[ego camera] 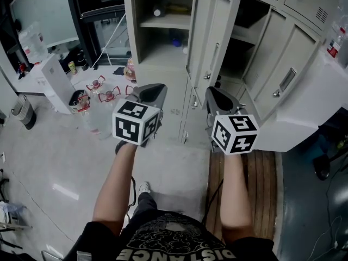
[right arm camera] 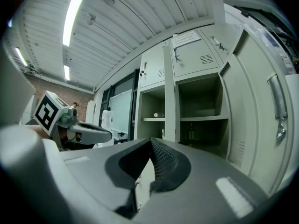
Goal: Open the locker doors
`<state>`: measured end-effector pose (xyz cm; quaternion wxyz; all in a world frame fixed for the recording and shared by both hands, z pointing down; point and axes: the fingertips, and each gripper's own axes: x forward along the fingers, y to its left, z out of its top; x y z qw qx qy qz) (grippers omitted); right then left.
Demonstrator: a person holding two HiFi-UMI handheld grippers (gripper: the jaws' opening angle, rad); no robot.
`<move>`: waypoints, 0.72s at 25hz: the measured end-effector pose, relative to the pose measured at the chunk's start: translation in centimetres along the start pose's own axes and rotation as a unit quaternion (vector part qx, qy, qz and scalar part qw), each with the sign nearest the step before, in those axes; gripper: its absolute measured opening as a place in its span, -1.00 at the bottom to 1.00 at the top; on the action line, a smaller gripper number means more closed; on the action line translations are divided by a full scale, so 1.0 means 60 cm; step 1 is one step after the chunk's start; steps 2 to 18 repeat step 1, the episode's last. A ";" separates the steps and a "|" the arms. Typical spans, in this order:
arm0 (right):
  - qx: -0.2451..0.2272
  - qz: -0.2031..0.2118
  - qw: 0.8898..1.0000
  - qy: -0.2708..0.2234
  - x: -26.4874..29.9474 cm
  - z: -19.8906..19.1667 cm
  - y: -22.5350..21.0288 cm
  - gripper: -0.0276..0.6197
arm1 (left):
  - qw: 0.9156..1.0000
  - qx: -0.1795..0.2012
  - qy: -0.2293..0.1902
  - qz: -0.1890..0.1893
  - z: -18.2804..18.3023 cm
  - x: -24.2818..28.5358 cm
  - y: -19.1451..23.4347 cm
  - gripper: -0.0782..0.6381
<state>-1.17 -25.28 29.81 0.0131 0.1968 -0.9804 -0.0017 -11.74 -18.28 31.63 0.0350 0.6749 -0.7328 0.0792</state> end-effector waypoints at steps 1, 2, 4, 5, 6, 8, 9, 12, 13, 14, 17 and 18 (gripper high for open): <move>0.000 0.000 1.000 0.000 0.000 0.000 0.000 -0.92 | 1.000 0.001 0.000 0.000 0.001 0.001 0.000 -0.77; 0.000 0.000 1.000 0.000 0.000 0.000 0.000 -0.92 | 1.000 0.001 0.000 0.000 0.001 0.001 0.000 -0.77; 0.000 0.000 1.000 0.000 0.000 0.000 0.000 -0.92 | 1.000 0.001 0.000 0.000 0.001 0.001 0.000 -0.77; 0.000 0.000 1.000 0.000 0.000 0.000 0.000 -0.92 | 1.000 0.001 0.000 0.000 0.001 0.001 0.000 -0.77; 0.000 0.000 1.000 0.000 0.000 0.000 0.000 -0.92 | 1.000 0.001 0.000 0.000 0.001 0.001 0.000 -0.77; 0.000 0.000 1.000 0.000 0.000 0.000 0.000 -0.92 | 1.000 0.001 0.000 0.000 0.001 0.001 0.000 -0.77; 0.000 0.000 1.000 0.000 0.000 0.000 0.000 -0.92 | 1.000 0.001 0.000 0.000 0.001 0.001 0.000 -0.77; 0.000 0.000 1.000 0.000 0.000 0.000 0.000 -0.92 | 1.000 0.001 0.000 0.000 0.001 0.001 0.000 -0.77; 0.000 0.000 1.000 0.000 0.000 0.000 0.000 -0.92 | 1.000 0.001 0.000 0.000 0.001 0.001 0.000 -0.77; 0.000 0.000 1.000 0.000 0.000 0.000 0.000 -0.92 | 1.000 0.001 0.000 0.000 0.001 0.001 0.000 -0.77; 0.000 0.000 1.000 0.000 0.000 0.000 0.000 -0.92 | 1.000 0.001 0.000 0.000 0.001 0.001 0.000 -0.77; 0.000 0.000 1.000 0.000 0.000 0.000 0.000 -0.92 | 1.000 0.001 0.000 0.000 0.001 0.001 0.000 -0.77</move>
